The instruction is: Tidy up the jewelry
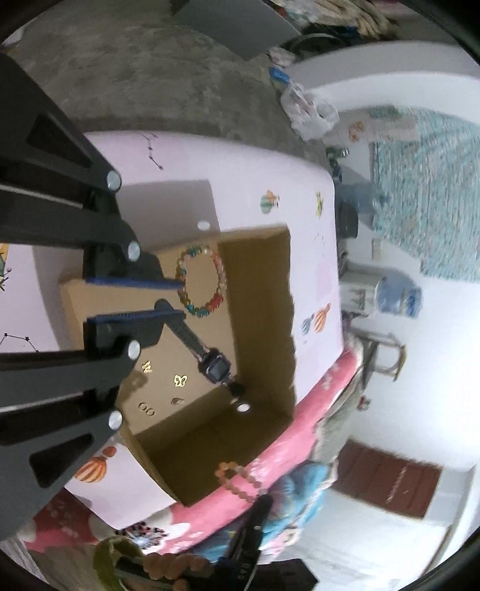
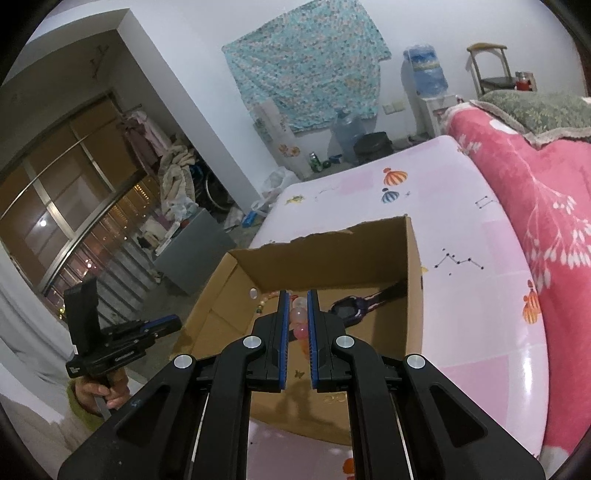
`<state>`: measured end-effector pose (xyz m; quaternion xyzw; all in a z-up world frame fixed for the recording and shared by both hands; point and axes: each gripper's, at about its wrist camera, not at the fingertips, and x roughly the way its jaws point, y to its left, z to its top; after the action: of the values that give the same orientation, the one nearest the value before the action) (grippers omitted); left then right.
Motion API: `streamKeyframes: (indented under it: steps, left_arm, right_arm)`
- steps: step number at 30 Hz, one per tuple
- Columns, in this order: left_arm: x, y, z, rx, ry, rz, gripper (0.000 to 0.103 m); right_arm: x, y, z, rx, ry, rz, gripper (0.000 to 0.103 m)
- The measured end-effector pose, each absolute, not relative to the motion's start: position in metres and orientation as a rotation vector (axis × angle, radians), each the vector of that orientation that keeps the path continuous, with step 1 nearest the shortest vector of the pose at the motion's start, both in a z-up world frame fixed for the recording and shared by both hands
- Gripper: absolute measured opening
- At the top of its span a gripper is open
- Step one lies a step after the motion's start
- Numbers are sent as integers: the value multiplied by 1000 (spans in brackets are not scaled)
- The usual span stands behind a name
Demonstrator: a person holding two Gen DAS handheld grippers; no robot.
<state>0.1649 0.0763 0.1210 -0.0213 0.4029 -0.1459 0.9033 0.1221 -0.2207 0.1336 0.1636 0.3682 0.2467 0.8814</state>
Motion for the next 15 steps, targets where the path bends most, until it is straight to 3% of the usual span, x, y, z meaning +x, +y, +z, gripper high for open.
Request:
streamKeyframes:
  steps: [8, 15]
  left_arm:
    - [142, 103, 112, -136, 786, -255, 23]
    - [134, 118, 102, -172, 780, -223, 25]
  right_arm:
    - [137, -192, 129, 345, 856, 603, 7]
    - [163, -115, 95, 359, 1061, 781, 7]
